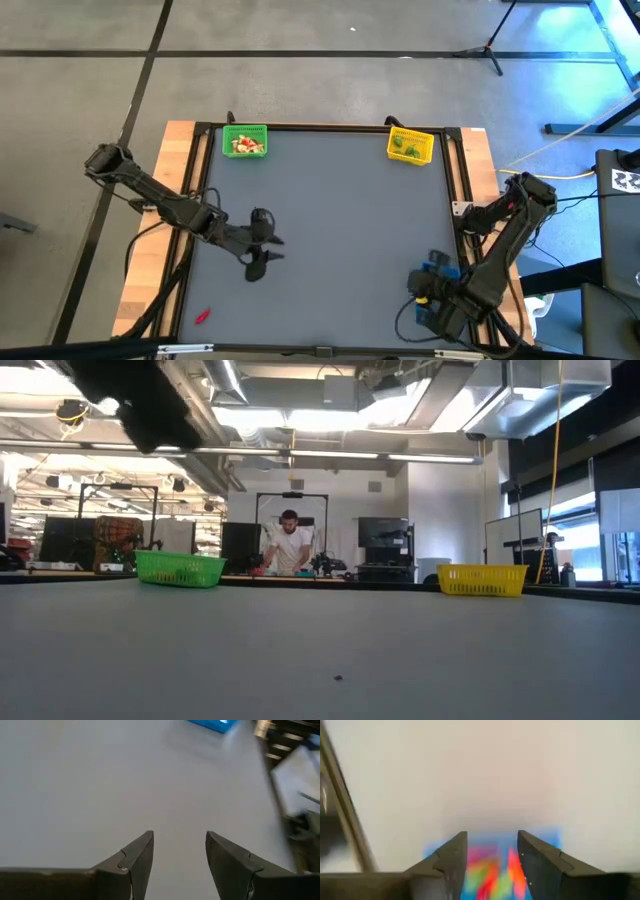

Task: Sort produce into baskets
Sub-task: Put the red chili pepper into the blue bin

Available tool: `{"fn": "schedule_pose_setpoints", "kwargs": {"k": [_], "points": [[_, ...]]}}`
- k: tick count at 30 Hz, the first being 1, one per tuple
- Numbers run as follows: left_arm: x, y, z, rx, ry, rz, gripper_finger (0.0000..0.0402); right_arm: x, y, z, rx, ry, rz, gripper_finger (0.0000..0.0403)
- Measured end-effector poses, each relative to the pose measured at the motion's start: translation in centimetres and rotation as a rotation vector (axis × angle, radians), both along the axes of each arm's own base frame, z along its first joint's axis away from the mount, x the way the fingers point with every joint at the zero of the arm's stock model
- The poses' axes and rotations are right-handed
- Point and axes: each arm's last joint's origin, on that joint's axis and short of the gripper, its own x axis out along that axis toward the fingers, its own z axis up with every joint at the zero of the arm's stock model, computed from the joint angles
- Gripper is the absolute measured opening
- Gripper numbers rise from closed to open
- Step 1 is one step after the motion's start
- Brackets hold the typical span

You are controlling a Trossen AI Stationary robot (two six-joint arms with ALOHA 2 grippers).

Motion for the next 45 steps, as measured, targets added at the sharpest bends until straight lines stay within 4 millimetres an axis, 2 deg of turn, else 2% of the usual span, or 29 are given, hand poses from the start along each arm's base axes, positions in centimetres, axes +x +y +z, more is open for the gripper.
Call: {"fn": "schedule_pose_setpoints", "kwargs": {"k": [5,9,15,21,26,30,35,41,45], "points": [[-1.2,-2.5,0.0,-0.124,0.031,-0.101,0.0175,2.3,0.5,3.0,-0.234,-0.497,0.099,0.0177],[-2.5,-4.5,-0.1,-0.256,0.072,-0.122,0.0175,4.0,0.3,3.7,-0.384,-0.660,0.130,0.0176],[-5.0,-7.3,-0.2,-0.473,0.184,-0.104,0.0175,6.1,-1.7,3.0,-0.440,-0.605,0.119,0.0176],[-7.6,-9.5,-1.2,-0.605,0.355,-0.037,0.0175,7.9,-4.4,1.9,-0.490,-0.549,0.040,0.0176],[-8.9,-11.4,-3.2,-0.674,0.552,0.011,0.0175,8.9,-6.3,0.9,-0.509,-0.473,0.030,0.0176],[-9.7,-12.8,-5.4,-0.740,0.813,0.104,0.0175,9.4,-7.5,0.2,-0.502,-0.423,0.012,0.0176],[-10.6,-13.7,-7.6,-0.734,1.043,0.205,0.0175,9.7,-8.4,-0.4,-0.502,-0.390,0.005,0.0176],[-10.8,-13.9,-9.1,-0.682,1.086,0.271,0.0171,9.8,-8.5,-1.0,-0.482,-0.381,0.013,0.0176],[-10.8,-13.8,-9.3,-0.647,1.089,0.255,0.0137,9.8,-8.4,-1.3,-0.479,-0.383,0.014,0.0176]]}}
